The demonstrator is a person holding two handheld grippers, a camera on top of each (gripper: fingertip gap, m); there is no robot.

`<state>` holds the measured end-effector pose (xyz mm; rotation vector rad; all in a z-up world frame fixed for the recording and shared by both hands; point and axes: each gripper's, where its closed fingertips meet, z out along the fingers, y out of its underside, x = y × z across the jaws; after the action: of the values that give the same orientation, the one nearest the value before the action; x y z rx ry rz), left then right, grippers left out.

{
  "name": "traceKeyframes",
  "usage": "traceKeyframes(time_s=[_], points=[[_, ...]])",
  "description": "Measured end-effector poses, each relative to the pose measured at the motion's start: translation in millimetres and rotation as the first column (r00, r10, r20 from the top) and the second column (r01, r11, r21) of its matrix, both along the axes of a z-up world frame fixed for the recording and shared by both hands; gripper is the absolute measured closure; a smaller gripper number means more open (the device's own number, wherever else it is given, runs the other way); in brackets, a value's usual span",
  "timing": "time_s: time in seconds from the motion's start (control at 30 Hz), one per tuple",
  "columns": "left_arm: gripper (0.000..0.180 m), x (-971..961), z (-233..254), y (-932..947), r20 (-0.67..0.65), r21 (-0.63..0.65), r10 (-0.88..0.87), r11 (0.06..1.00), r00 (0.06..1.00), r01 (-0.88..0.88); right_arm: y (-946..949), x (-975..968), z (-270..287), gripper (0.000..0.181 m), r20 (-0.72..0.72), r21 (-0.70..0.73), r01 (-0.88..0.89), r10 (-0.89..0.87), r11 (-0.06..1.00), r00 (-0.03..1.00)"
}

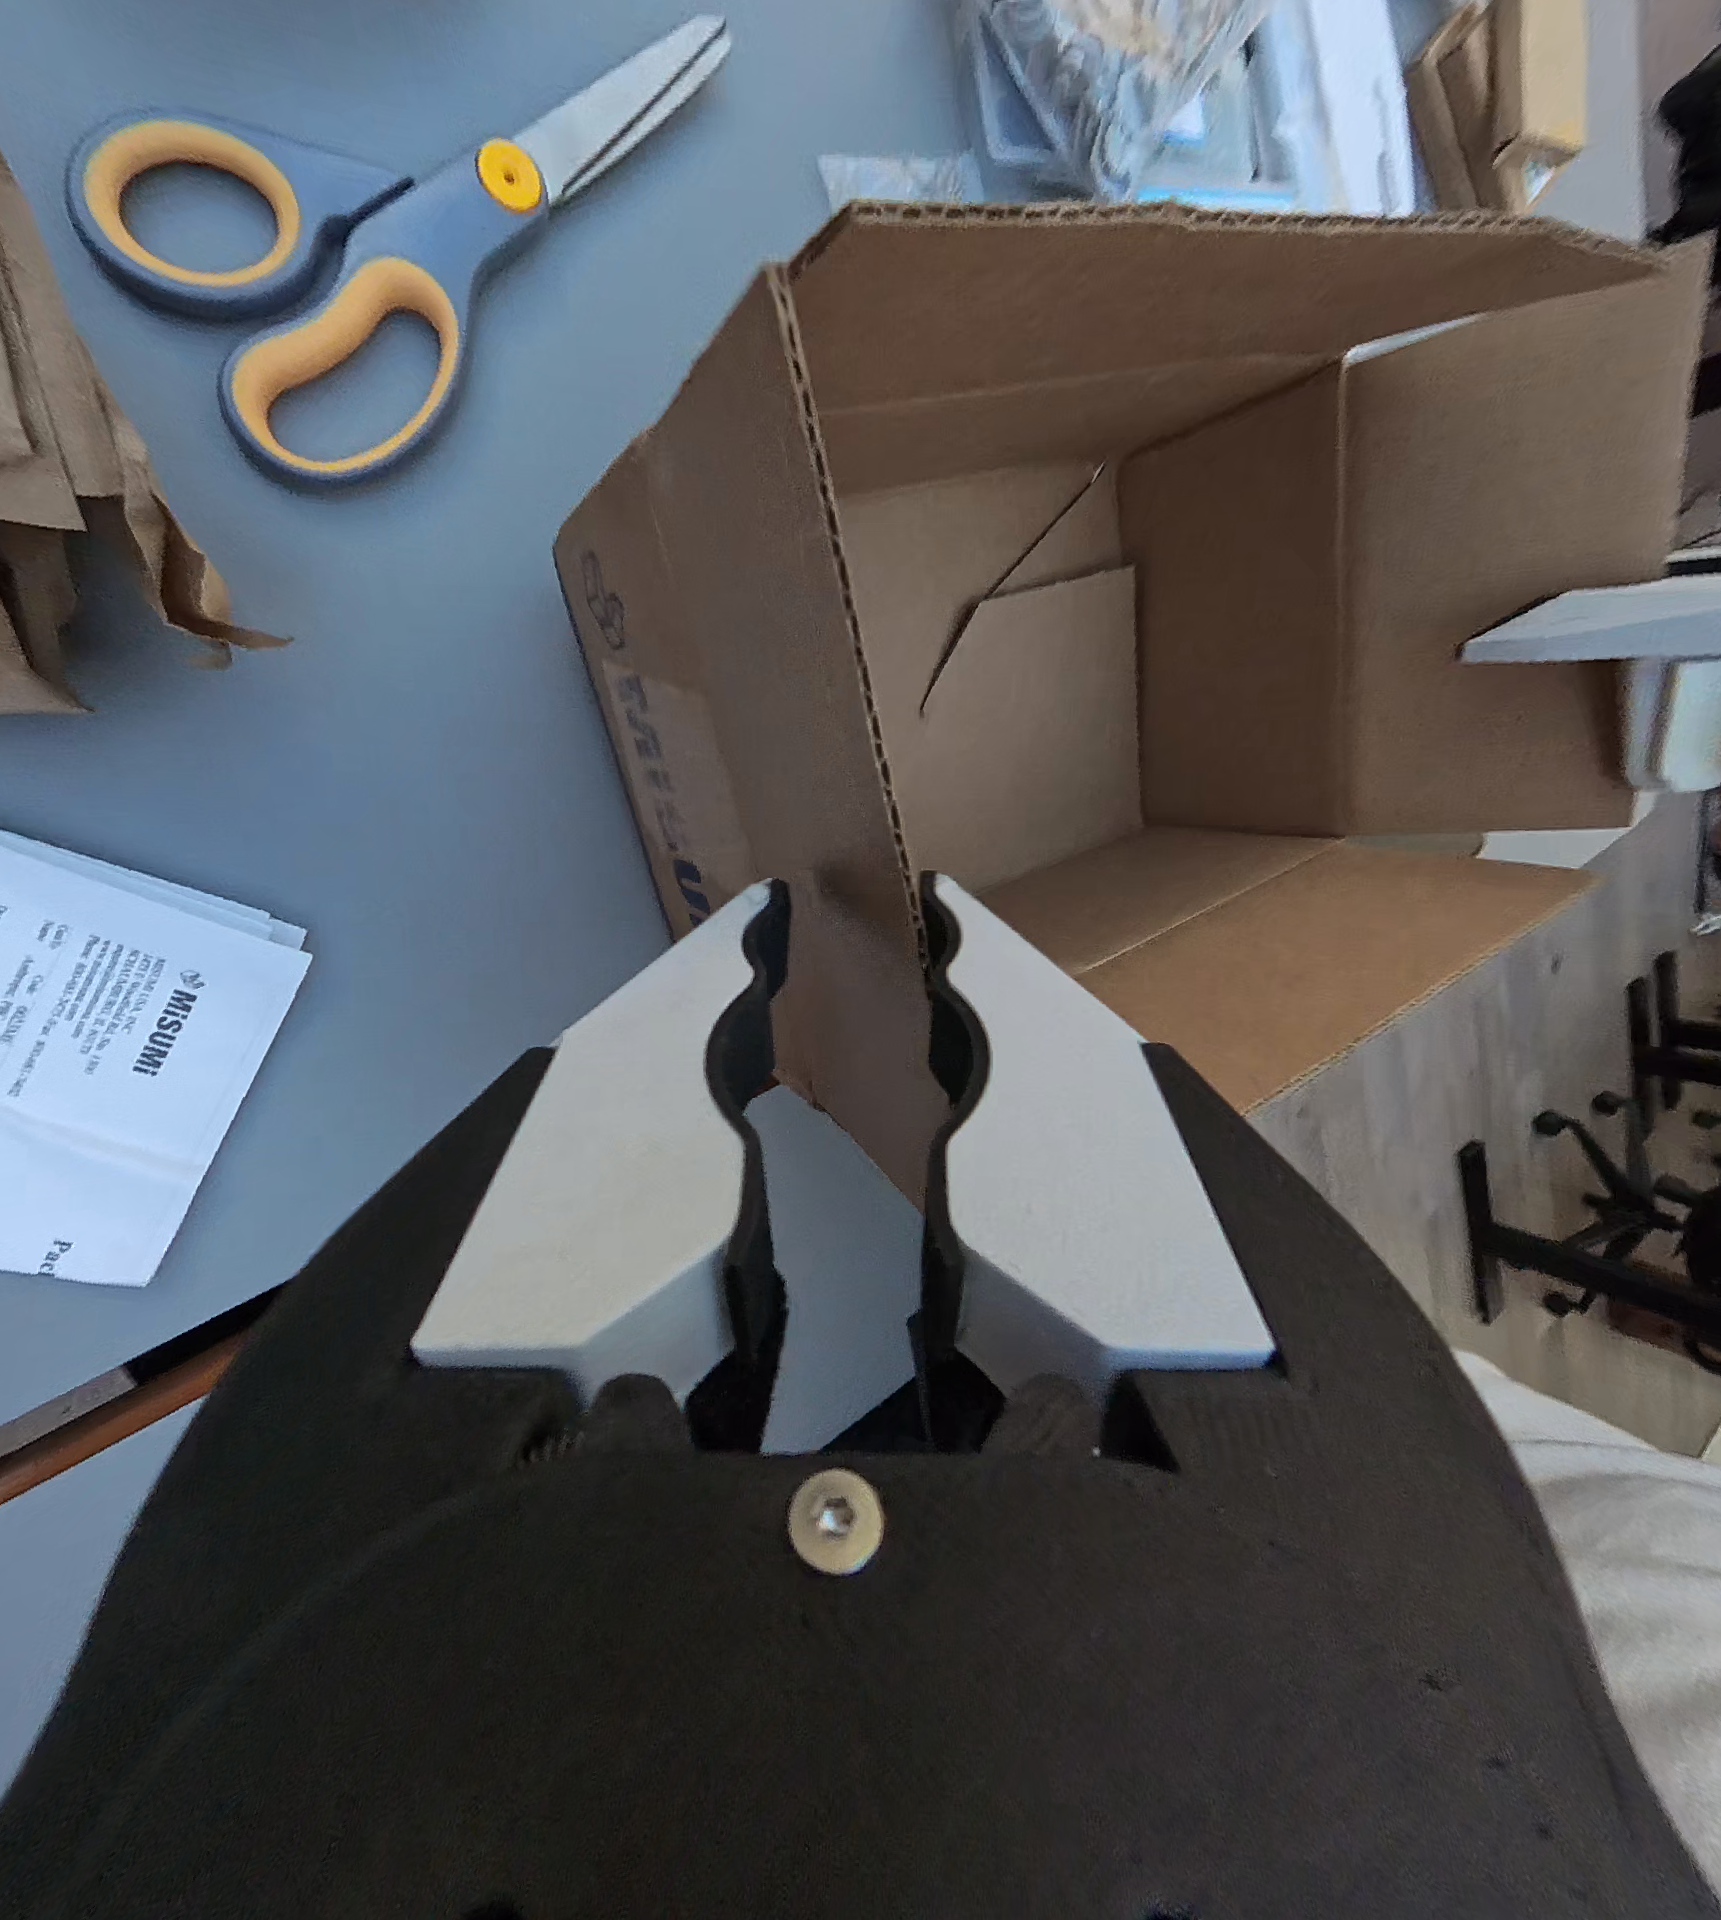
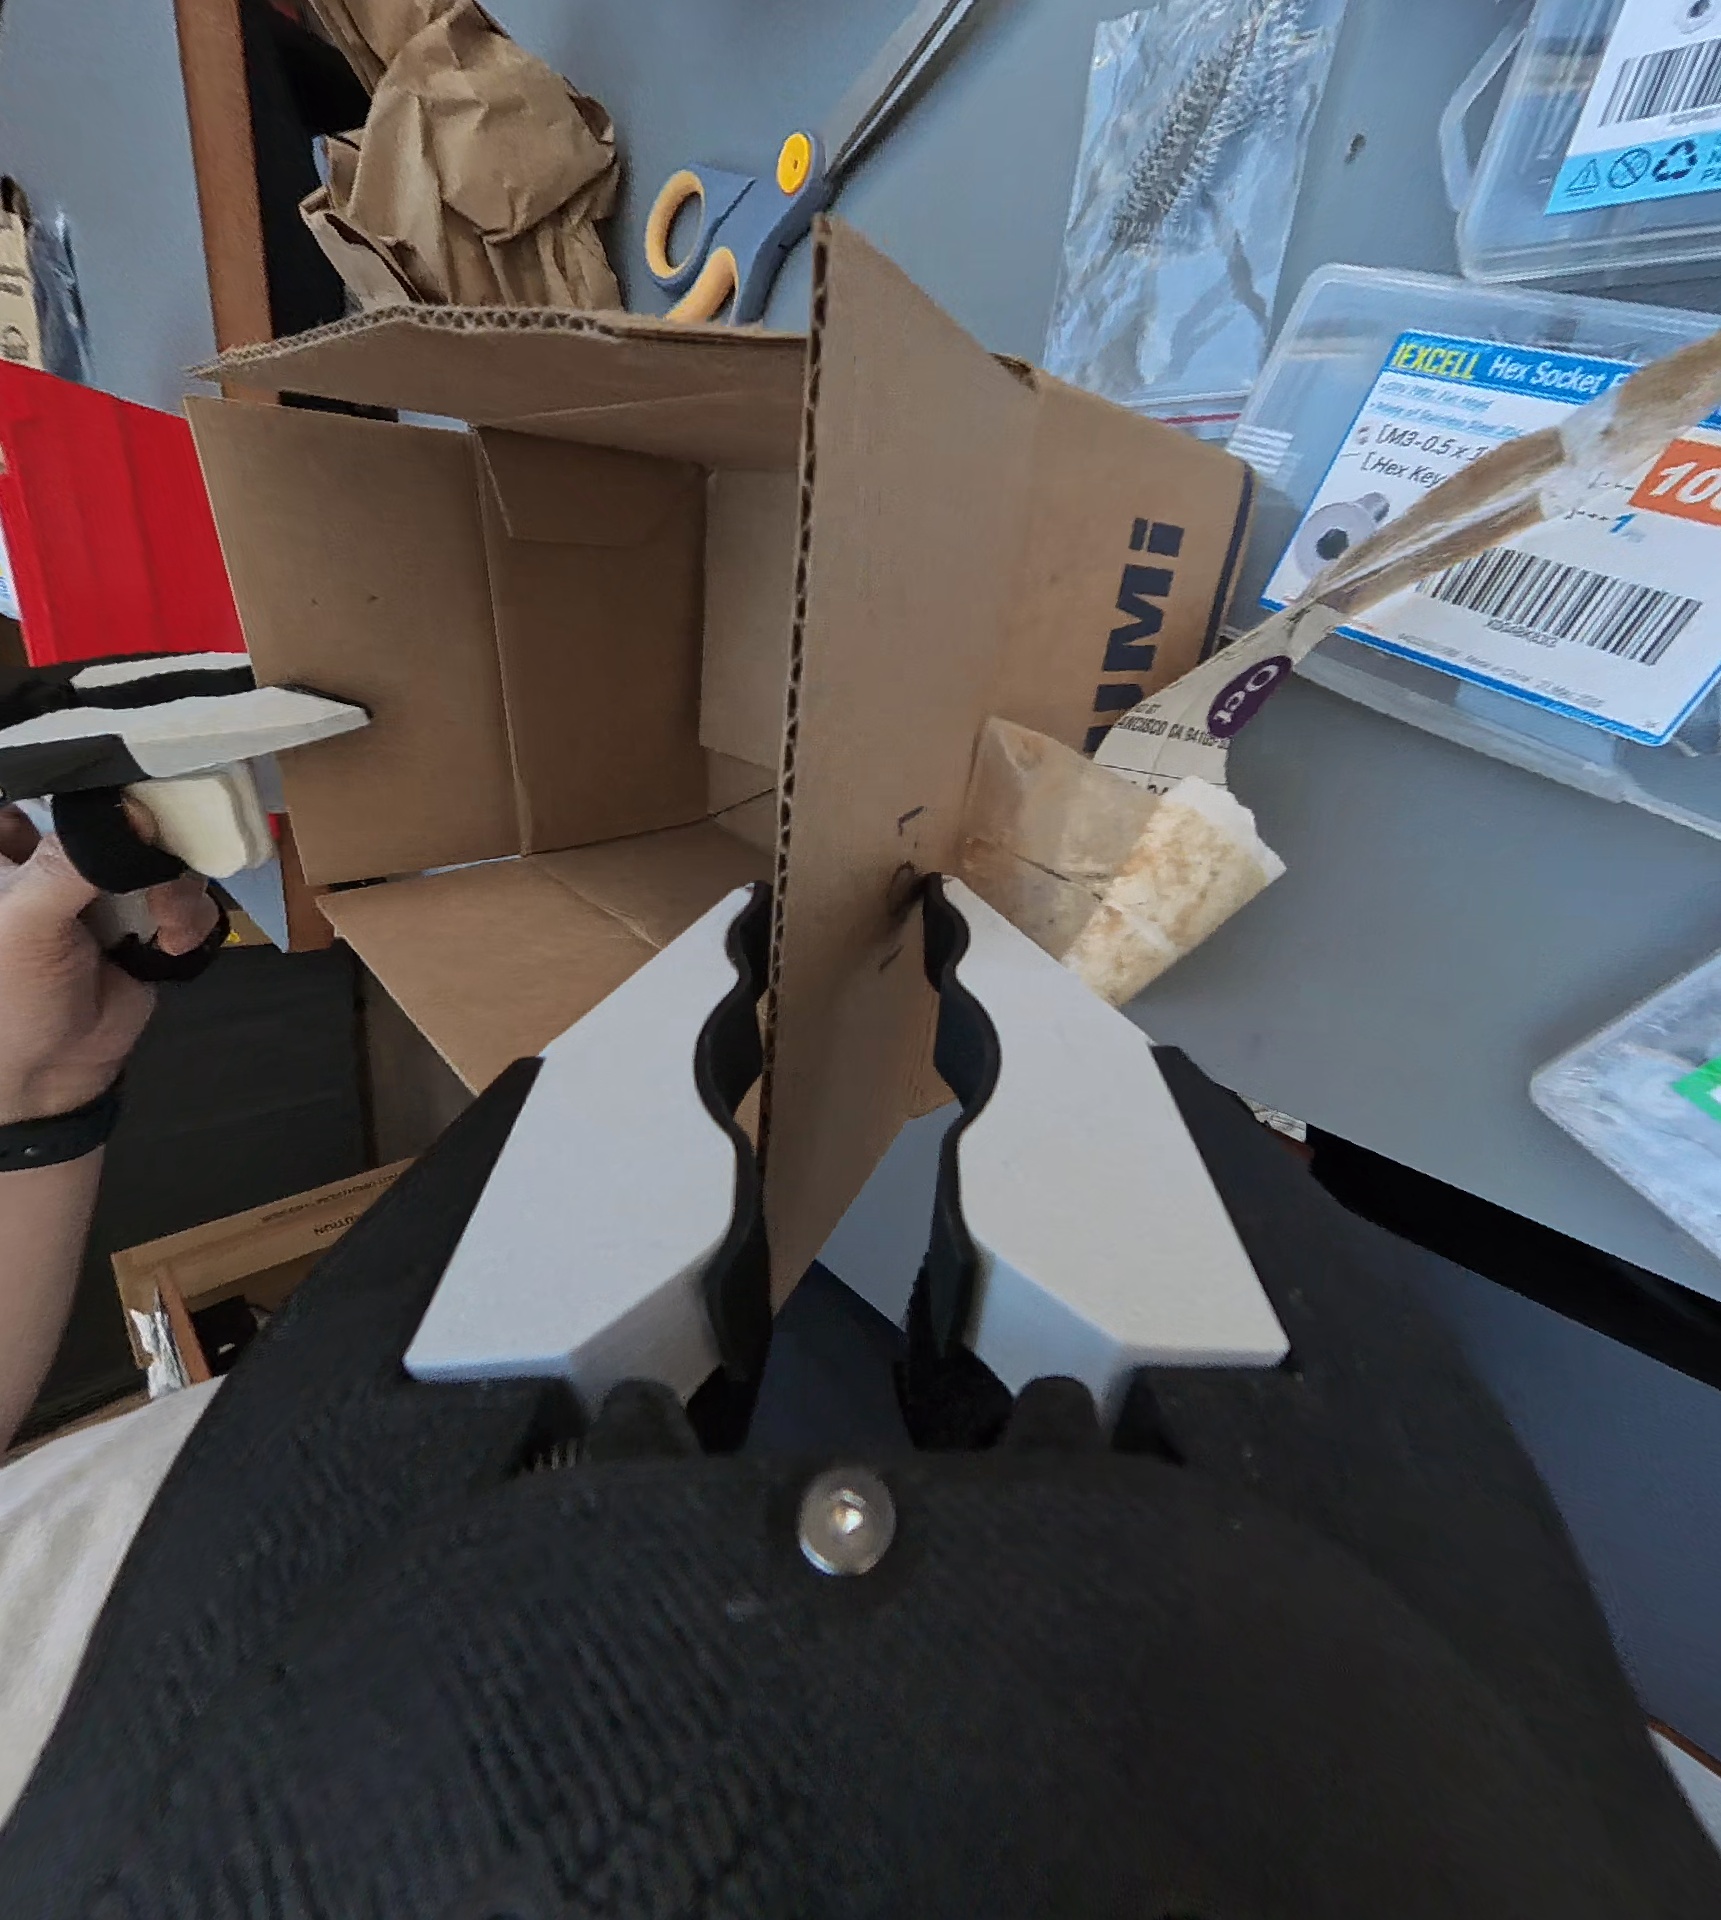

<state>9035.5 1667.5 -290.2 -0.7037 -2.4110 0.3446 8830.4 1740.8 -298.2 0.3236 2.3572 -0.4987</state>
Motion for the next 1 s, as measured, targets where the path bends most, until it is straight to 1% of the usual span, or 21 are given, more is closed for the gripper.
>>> traceKeyframes(time_s=[0.03,0.1,0.17,0.23,0.3,0.37,0.4,0.43,0.47,0.5,0.53,0.57,0.63,0.7,0.73,0.77,0.83,0.87,1.0], points=[[0.148,3,8,-4,-0.049,-0.009,0.020,1.000,0.999,-0.020,1,0,1,0.153,-0.018,-0.004,0.001,-0.001,1.000,1.000],[0.138,21,27,-9,-0.113,-0.060,0.042,0.997,0.993,-0.049,2,-11,5,0.150,-0.159,-0.040,0.008,-0.014,0.999,0.987],[0.137,55,50,-8,-0.147,-0.125,0.050,0.990,0.988,-0.069,1,-26,20,0.142,-0.323,-0.110,0.035,-0.069,0.993,0.944],[0.133,105,79,-6,-0.157,-0.211,0.080,0.971,0.984,-0.113,-5,-32,53,0.135,-0.468,-0.229,0.033,-0.140,0.973,0.873],[0.133,181,109,-11,-0.098,-0.345,0.149,0.922,0.984,-0.174,-14,-12,96,0.131,-0.556,-0.344,-0.012,-0.194,0.939,0.808],[0.128,284,133,-28,0.040,-0.524,0.282,0.823,0.959,-0.220,-33,41,144,0.125,-0.581,-0.482,-0.087,-0.244,0.872,0.777],[0.123,345,141,-39,0.135,-0.607,0.374,0.763,0.917,-0.222,-45,80,163,0.125,-0.579,-0.539,-0.133,-0.251,0.832,0.776],[0.114,405,146,-49,0.231,-0.671,0.461,0.713,0.857,-0.203,-57,124,177,0.122,-0.583,-0.579,-0.177,-0.252,0.796,0.772],[0.104,458,147,-58,0.318,-0.693,0.503,0.702,0.804,-0.165,-70,173,186,0.117,-0.593,-0.606,-0.224,-0.246,0.763,0.766],[0.090,505,143,-66,0.393,-0.685,0.525,0.715,0.755,-0.141,-85,226,191,0.113,-0.608,-0.625,-0.274,-0.235,0.731,0.758],[0.079,547,139,-75,0.438,-0.677,0.539,0.724,0.719,-0.130,-99,278,195,0.110,-0.627,-0.638,-0.314,-0.238,0.704,0.742],[0.077,583,136,-88,0.446,-0.686,0.553,0.717,0.704,-0.128,-115,329,197,0.108,-0.643,-0.650,-0.339,-0.255,0.681,0.722],[0.077,636,131,-110,0.418,-0.691,0.540,0.711,0.730,-0.131,-144,430,202,0.105,-0.638,-0.680,-0.344,-0.292,0.648,0.712],[0.076,680,131,-126,0.419,-0.687,0.514,0.718,0.748,-0.109,-168,527,203,0.100,-0.595,-0.708,-0.315,-0.293,0.632,0.748],[0.076,700,131,-131,0.440,-0.680,0.496,0.729,0.749,-0.083,-177,575,200,0.098,-0.578,-0.702,-0.314,-0.254,0.639,0.776],[0.076,718,132,-135,0.456,-0.674,0.480,0.736,0.749,-0.061,-184,617,195,0.094,-0.577,-0.676,-0.328,-0.196,0.660,0.793],[0.076,743,133,-141,0.437,-0.663,0.449,0.746,0.779,-0.058,-193,681,184,0.084,-0.597,-0.597,-0.357,-0.102,0.718,0.795],[0.076,752,133,-144,0.413,-0.661,0.439,0.748,0.798,-0.069,-196,704,181,0.081,-0.599,-0.574,-0.357,-0.081,0.737,0.796],[0.074,778,130,-155,0.349,-0.653,0.410,0.751,0.843,-0.095,-197,764,176,0.079,-0.578,-0.545,-0.320,-0.071,0.775,0.813]])
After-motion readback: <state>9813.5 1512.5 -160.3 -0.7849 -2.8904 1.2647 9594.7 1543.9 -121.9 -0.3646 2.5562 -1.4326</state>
